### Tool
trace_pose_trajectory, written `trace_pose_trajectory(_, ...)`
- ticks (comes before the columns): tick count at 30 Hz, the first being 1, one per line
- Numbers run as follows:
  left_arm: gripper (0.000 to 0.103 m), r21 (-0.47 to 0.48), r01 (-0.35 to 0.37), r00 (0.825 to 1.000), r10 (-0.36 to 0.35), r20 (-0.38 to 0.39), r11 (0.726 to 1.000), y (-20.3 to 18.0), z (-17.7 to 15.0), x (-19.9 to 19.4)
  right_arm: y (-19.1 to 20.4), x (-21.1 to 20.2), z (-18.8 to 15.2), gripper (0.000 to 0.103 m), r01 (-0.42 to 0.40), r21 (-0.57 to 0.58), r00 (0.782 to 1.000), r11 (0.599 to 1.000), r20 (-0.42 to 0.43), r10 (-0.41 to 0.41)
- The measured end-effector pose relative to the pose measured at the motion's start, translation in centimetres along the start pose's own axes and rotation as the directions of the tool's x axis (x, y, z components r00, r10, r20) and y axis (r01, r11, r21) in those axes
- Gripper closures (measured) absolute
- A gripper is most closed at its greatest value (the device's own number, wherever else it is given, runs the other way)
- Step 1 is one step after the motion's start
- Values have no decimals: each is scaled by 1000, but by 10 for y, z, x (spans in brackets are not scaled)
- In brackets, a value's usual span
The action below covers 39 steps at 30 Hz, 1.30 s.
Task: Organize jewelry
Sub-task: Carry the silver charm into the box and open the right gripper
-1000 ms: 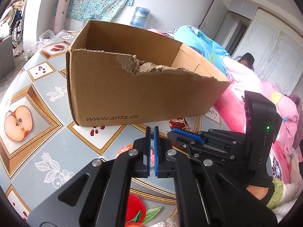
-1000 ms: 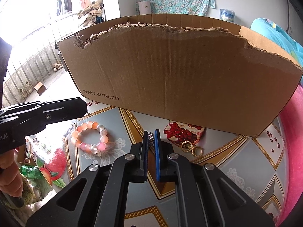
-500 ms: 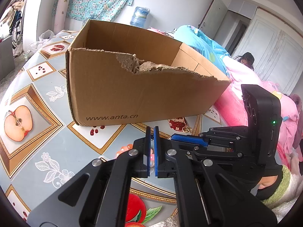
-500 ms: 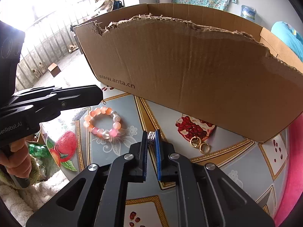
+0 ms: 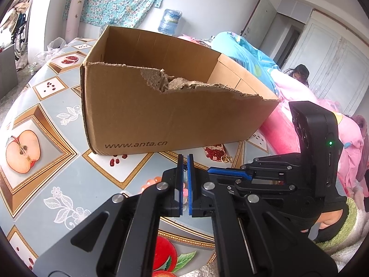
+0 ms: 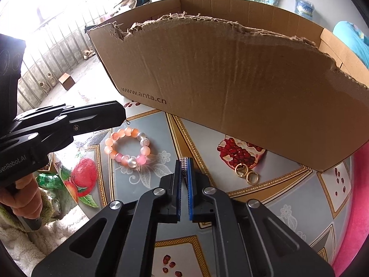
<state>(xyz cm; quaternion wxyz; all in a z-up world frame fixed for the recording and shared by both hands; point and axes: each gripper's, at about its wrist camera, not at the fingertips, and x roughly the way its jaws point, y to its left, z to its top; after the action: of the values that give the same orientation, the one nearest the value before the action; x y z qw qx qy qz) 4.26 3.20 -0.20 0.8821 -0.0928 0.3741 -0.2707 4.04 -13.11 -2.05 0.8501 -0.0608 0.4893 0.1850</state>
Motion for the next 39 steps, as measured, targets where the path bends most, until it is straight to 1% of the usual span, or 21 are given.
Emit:
trace_pose_trajectory(6,101,-23,21,1000,-21,6,1000,1,3,-6,-15,-15,-8,98,-25,28,999,999,26,24)
trace_pose_trajectory(9,101,-11,21,1000,-20,18,1000,-3,5,-11,-21,-27,-11,98,-36,39,998,999,51,34)
trace_pose_trajectory(14,101,13,61,997,-61,49,998,-16,14,-29,-30,-60,-13,98,-56,55,992,997,115,49)
trace_pose_trajectory(17,101,32,107,990,-109,84,994,-28,29,-46,-36,-90,-9,98,-68,50,982,996,181,58)
trace_pose_trajectory(20,101,59,145,983,-151,109,988,-39,47,-57,-45,-121,-1,98,-110,53,964,992,249,94)
trace_pose_trajectory(23,101,102,150,980,-162,120,983,-52,72,-58,-52,-142,18,98,-127,35,946,991,305,111)
trace_pose_trajectory(25,101,117,152,980,-165,108,981,-58,89,-51,-64,-149,33,98,-119,29,940,993,325,103)
trace_pose_trajectory(26,101,115,141,983,-152,98,983,-59,98,-45,-70,-150,42,98,-124,27,939,992,328,108)
trace_pose_trajectory(29,101,101,76,996,-80,37,992,-56,126,-17,-89,-137,74,98,-147,34,948,989,291,131)
trace_pose_trajectory(30,101,94,55,998,-55,4,994,-54,135,-5,-96,-129,84,98,-163,36,952,986,267,148)
trace_pose_trajectory(32,101,81,12,998,-7,-67,997,-46,153,22,-104,-111,103,98,-178,51,966,983,201,165)
trace_pose_trajectory(33,101,74,-9,994,17,-108,997,-41,161,37,-109,-100,113,98,-184,60,971,981,165,172)
trace_pose_trajectory(36,101,27,-45,971,50,-235,999,-21,176,81,-118,-67,138,98,-188,84,981,979,62,183)
trace_pose_trajectory(38,101,21,-72,956,75,-285,997,-13,183,103,-123,-47,150,98,-195,96,981,976,6,196)
trace_pose_trajectory(39,101,18,-84,949,85,-305,996,-9,185,112,-125,-38,155,98,-181,101,983,978,-19,184)
